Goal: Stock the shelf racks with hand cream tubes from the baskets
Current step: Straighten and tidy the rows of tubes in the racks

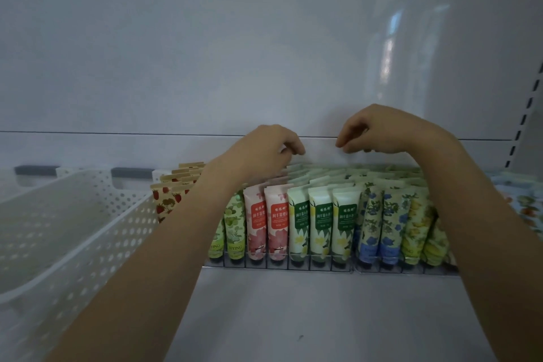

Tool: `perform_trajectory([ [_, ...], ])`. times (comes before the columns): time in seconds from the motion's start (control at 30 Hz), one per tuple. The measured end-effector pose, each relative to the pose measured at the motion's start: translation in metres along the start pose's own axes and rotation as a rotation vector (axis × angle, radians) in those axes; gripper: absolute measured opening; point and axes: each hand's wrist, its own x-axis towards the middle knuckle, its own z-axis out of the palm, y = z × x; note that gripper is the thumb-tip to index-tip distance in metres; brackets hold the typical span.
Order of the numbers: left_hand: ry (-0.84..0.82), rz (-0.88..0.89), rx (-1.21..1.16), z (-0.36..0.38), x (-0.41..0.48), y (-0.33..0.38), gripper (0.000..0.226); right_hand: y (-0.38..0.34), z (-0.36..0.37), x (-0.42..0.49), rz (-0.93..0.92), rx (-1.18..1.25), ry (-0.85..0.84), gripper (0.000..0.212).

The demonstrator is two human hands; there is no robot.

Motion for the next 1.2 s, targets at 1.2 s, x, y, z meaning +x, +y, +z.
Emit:
perform_trajectory([
  [1.2, -0.138, -0.072, 0.002, 0.005, 0.026, -0.003, 0.021, -0.013, 0.029, 0.013, 0.012, -0.230, -0.005, 0.019],
])
